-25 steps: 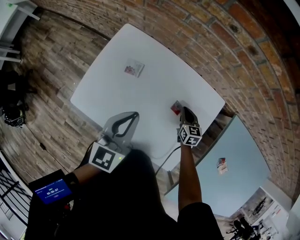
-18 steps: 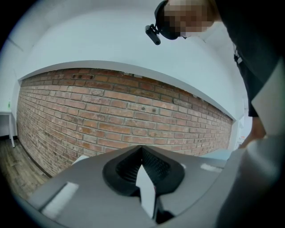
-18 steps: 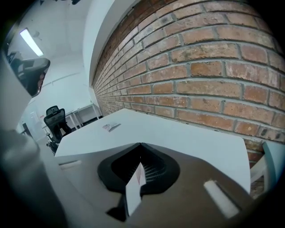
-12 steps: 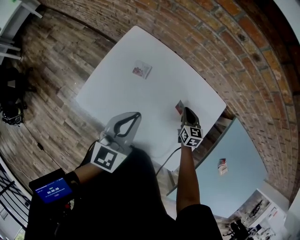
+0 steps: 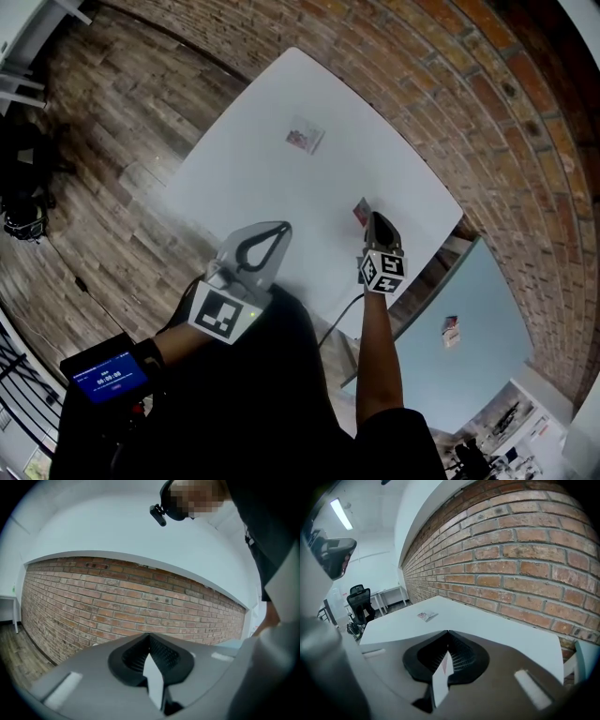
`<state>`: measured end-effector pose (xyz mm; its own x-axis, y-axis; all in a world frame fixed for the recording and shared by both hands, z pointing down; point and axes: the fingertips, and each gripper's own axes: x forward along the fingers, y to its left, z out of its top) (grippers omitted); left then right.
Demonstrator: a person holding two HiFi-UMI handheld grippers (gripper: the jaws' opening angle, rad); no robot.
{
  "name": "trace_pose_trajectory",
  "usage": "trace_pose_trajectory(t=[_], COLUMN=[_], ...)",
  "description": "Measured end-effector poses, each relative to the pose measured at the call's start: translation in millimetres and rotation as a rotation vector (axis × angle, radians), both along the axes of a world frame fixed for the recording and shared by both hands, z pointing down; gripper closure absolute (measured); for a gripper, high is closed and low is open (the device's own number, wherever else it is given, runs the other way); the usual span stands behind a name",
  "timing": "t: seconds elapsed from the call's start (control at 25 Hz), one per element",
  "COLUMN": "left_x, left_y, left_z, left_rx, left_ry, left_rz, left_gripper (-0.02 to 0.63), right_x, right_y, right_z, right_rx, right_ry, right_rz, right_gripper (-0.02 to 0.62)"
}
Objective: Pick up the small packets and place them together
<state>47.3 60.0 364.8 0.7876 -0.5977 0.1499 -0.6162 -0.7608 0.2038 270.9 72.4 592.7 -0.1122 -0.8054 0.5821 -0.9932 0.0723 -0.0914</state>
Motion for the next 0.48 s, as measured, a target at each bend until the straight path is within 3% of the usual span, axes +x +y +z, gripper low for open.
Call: trace_pose_trajectory(t=[0.48], left_x=[-22], left_y=[-5], left_z=[6], left_rx=[-0.007], left_ry=[0.006], left_rz=[-0.02], left_gripper=[0.604], right_x=[-24], right_y=[-4], right_z=[9], right_rx=[-0.028], right_ry=[-0.023], right_rz=[-0.025], right_gripper=[0.592])
